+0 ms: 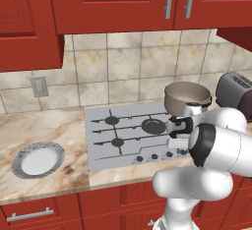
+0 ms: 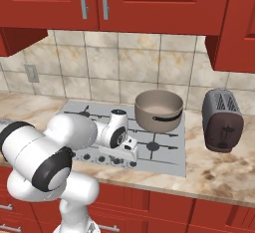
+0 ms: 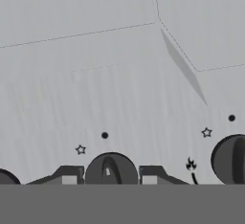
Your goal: Retrieve the frozen meat and place it in the pot on a burner. Then turn the burner on.
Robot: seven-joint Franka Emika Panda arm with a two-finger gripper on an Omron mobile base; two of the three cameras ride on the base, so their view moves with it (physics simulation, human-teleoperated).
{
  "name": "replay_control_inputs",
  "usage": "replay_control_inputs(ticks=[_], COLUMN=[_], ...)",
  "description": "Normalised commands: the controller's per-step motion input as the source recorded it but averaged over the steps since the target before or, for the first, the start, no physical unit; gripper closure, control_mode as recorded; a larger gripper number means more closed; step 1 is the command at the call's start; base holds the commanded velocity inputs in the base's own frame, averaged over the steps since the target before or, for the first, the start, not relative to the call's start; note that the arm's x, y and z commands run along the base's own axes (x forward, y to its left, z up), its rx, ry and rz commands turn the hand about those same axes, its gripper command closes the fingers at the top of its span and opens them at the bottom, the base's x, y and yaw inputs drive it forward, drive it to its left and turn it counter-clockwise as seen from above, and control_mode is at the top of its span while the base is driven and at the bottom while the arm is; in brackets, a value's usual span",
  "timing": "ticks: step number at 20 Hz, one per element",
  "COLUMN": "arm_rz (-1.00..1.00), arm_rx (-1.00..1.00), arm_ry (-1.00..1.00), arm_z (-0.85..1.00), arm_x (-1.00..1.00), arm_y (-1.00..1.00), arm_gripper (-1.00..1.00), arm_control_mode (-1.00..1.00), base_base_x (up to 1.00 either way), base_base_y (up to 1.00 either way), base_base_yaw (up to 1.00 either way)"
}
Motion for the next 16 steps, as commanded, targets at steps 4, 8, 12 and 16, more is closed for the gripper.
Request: replay_control_inputs(ticks=[4, 8, 12, 16], arm_rz=[0.0, 0.0, 0.02, 0.11], arm_rx=[0.0, 0.0, 0.0, 0.0], arm_ry=[0.0, 0.0, 0.0, 0.0], arm_z=[-0.07, -0.08, -0.17, -0.09], arm_x=[0.0, 0.0, -0.01, -0.01], arm_y=[0.0, 0.0, 0.0, 0.0], arm_gripper=[1.0, 1.0, 1.0, 1.0], arm_control_mode=[-1.0, -1.0, -1.0, -1.0], base_base_x=[0.0, 0.0, 0.0, 0.0], base_base_y=[0.0, 0.0, 0.0, 0.0], base_base_yaw=[0.0, 0.0, 0.0, 0.0])
